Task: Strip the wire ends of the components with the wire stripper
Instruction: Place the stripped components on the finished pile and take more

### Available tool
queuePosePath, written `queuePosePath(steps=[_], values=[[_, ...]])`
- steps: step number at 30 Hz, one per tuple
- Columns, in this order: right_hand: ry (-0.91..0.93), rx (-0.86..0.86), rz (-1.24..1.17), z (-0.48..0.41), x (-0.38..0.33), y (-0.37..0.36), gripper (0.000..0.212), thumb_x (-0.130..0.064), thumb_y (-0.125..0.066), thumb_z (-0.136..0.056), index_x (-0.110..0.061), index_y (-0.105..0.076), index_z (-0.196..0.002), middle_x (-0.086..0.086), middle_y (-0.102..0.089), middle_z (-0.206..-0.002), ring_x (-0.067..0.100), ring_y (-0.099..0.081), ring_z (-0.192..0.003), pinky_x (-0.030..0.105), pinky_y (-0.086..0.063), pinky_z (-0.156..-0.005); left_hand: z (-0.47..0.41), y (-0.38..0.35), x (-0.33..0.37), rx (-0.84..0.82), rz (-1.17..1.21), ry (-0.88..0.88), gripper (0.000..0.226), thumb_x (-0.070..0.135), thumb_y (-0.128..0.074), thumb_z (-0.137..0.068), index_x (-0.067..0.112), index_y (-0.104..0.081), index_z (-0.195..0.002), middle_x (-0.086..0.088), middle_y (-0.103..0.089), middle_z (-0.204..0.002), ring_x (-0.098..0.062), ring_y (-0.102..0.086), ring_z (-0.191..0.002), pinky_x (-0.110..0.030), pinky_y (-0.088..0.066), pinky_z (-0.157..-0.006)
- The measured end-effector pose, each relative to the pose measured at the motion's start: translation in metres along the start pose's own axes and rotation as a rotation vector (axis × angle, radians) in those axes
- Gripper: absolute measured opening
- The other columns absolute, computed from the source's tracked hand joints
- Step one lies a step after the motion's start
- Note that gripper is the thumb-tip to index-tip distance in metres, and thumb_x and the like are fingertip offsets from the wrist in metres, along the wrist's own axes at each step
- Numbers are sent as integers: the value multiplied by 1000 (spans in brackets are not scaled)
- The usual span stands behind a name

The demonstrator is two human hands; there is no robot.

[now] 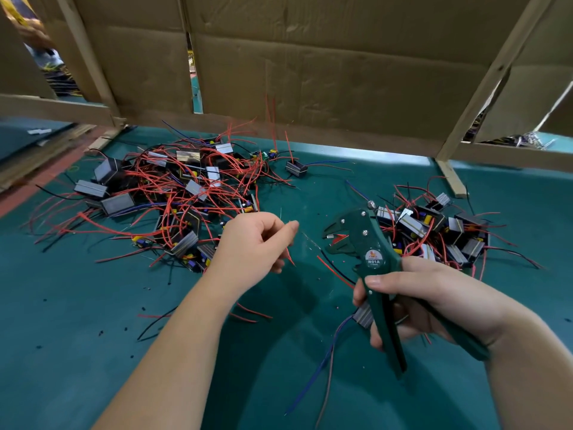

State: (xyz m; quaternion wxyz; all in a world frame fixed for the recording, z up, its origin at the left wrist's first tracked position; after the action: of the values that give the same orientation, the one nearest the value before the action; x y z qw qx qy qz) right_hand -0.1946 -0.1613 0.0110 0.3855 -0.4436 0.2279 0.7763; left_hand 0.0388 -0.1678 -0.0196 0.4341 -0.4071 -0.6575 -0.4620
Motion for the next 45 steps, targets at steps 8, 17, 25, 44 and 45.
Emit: queuePosePath(steps=[8,17,25,44,45], values=[[56,-65,-74,6,-8,0,31,-24,-73,-67,0,-70,-86,20,-62,-84,42,-64,-63,40,-55,-57,3,11,9,149,-214,-163,38,40,-62,-90,15,-57,-62,-4,-58,-53,-12,-59,-45,-35,-51,-54],[15,13,59,1,-16,-3,49,-25,-75,-65,6,-61,-101,11,-65,-73,37,-65,-63,41,-55,-66,7,13,25,243,-400,-275,41,41,-53,-94,13,-53,-64,-1,-53,-49,-16,-50,-52,-25,-38,-52],[9,140,59,2,-25,18,66,-38,-77,-48,5,-63,-97,13,-47,-66,35,-63,-61,39,-58,-60,7,11,2,-414,7,155,20,11,-63,-91,13,-66,-72,-3,-71,-64,-16,-71,-62,-20,-53,-55],[-32,-24,98,-7,-3,15,42,-32,-76,-68,0,-67,-93,14,-66,-81,39,-67,-68,28,-51,-51,8,20,3,-490,-203,126,11,19,-51,-63,12,-55,-55,1,-53,-53,-17,-64,-51,-24,-46,-54],[-38,-37,88,-7,-1,16,41,-32,-75,-68,0,-68,-92,14,-66,-84,39,-67,-68,28,-51,-51,8,20,3,-506,-175,137,11,17,-51,-63,14,-57,-54,2,-54,-52,-17,-63,-50,-22,-46,-53]])
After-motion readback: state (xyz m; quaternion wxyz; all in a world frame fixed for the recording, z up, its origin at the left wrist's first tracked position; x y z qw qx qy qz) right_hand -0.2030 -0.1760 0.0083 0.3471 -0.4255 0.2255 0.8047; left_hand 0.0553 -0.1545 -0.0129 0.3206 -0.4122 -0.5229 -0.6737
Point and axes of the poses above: each hand's wrist, its own z-axis away from the middle knuckle, its own y-axis out of the back of the hand, x = y × z, the point moved 3 cm from there along -z, towards the middle knuckle
